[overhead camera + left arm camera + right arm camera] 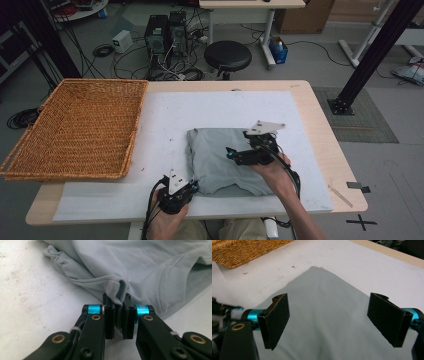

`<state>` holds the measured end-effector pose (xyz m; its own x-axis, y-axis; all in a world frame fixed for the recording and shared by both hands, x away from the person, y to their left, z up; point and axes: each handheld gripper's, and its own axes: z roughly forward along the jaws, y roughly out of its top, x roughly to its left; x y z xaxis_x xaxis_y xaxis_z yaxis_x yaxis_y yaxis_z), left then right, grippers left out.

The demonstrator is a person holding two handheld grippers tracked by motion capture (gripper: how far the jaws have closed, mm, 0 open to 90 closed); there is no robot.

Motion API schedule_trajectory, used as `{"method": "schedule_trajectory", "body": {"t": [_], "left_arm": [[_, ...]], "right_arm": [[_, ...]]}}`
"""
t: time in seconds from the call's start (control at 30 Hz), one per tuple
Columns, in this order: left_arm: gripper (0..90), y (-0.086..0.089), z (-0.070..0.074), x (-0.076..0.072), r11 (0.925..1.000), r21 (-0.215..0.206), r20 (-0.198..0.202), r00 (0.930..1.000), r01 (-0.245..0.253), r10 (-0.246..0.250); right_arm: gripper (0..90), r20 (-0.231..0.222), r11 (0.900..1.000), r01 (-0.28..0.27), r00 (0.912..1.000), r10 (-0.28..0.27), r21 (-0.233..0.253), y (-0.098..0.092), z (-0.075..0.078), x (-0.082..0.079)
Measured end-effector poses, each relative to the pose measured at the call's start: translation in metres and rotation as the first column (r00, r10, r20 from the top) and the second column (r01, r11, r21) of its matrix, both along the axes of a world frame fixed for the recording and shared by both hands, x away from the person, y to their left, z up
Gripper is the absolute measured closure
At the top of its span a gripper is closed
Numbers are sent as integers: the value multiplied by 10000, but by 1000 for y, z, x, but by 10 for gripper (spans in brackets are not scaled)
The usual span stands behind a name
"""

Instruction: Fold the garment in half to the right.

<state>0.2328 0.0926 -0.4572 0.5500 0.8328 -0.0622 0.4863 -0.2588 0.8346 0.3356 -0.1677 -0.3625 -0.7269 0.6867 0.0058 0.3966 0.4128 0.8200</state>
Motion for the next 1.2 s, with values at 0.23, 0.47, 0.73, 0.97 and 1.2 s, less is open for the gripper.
{"method": "schedule_trajectory", "body": {"t": [0.23, 0.47, 0.73, 0.97, 1.2], "left_arm": [[831, 1, 0, -2, 9998, -174, -2, 10000, -50, 50], [829, 5, 0, -4, 9989, -417, -54, 9998, -212, 210], [828, 6, -2, -7, 9985, -472, -104, 9996, -266, 261], [827, 7, -6, -7, 9983, -520, -134, 9996, -252, 245], [828, 7, -6, -6, 9985, -507, -125, 9997, -195, 189]], "right_arm": [[222, -589, 9998, -194, 9981, 189, -79, 60, -7, 54], [260, -917, 9969, -535, 9946, 481, -574, 111, -24, 94], [451, -1301, 9767, -753, 9903, 495, -2011, 153, -58, 123], [545, -2166, 9693, -1024, 9748, 530, -2237, 147, -71, 132], [817, -1853, 9592, -1182, 9801, 712, -2568, 154, -71, 127]]}}
